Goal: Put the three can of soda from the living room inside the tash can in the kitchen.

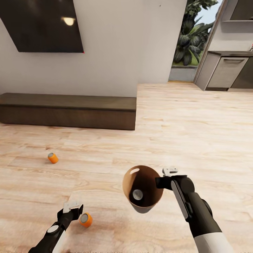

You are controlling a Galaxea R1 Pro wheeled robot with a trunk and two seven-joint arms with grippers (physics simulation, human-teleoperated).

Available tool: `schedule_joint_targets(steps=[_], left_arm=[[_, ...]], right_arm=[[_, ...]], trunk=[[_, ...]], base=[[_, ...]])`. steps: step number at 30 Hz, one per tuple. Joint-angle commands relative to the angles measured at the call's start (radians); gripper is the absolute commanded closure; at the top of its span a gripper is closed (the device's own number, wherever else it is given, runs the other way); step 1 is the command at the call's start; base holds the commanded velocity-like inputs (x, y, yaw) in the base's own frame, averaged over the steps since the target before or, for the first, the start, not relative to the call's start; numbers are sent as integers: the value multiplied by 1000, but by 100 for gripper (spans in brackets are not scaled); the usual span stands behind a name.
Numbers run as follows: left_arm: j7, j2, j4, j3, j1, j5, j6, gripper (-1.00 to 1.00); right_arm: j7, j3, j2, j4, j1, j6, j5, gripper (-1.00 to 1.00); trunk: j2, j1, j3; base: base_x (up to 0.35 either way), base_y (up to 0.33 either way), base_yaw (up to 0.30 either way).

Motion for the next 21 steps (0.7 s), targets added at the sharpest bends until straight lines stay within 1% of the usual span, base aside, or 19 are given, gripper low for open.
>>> schedule_joint_targets(steps=[1, 6, 10, 12, 17, 21], left_arm=[[0, 0, 0, 0, 0, 0, 0, -100], [0, 0, 0, 0, 0, 0, 0, -100], [0, 0, 0, 0, 0, 0, 0, -100], [0, 0, -1, 0, 0, 0, 0, -100], [0, 0, -3, 0, 0, 0, 0, -100], [-1, 0, -4, 0, 0, 0, 0, -100]], right_arm=[[4, 0, 0, -3, 0, 0, -24, 100], [4, -1, 0, -7, 0, 1, -39, 100], [4, -1, 0, -8, 0, 1, -42, 100], [4, -1, 0, -9, 0, 1, -42, 100], [4, -1, 0, -8, 0, 1, -42, 100], [4, -1, 0, -8, 0, 1, -42, 100]], trunk=[[0, 0, -2], [0, 0, -10], [0, 0, -16], [-14, 8, -26], [-14, 8, -34], [-42, 23, -53]], base=[[0, 0, 0], [0, 0, 0], [0, 0, 0], [0, 0, 0], [0, 0, 0], [0, 0, 0]])
